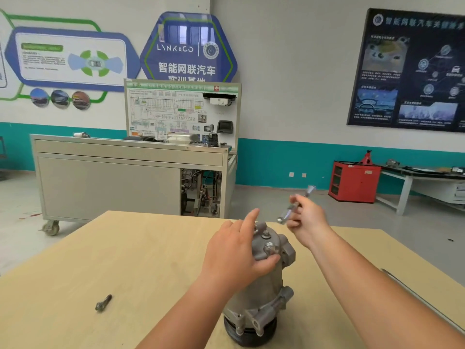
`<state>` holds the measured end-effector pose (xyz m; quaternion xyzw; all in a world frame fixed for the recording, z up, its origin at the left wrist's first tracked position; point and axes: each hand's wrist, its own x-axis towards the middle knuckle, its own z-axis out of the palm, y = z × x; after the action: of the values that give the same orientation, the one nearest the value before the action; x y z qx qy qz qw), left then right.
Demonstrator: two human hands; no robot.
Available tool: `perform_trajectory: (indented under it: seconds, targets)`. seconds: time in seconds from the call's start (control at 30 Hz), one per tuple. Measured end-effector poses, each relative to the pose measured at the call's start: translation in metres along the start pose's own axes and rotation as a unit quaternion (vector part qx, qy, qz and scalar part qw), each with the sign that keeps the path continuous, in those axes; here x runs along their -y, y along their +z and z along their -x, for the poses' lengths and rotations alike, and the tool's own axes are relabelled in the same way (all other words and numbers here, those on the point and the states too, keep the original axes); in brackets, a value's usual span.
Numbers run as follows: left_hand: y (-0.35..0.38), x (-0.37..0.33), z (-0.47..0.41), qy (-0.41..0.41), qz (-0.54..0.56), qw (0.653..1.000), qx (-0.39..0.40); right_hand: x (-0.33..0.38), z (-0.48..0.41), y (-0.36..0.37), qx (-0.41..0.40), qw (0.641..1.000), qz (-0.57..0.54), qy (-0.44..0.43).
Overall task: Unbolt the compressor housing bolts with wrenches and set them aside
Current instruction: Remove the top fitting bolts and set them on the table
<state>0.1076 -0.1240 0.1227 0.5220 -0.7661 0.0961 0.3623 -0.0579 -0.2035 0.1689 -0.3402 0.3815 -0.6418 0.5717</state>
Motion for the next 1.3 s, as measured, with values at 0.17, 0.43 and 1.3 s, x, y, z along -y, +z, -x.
perform_trajectory:
  seconds: [0.17, 0.43, 1.3]
  targets:
    - [0.003, 0.0, -0.001, -0.006, 0.008, 1.0, -0.003, 0.008, 0.037, -0.035, -0.045, 0.994, -0.08, -0.066]
    - [0.003, -0.001, 0.0, -0.013, 0.005, 1.0, -0.017, -0.02, 0.121, -0.043, 0.127, 0.968, 0.077, -0.201]
    - [-0.005, -0.004, -0.001, 0.004, -0.012, 0.999, 0.037, -0.005, 0.016, -0.007, -0.015, 0.986, 0.168, -0.017]
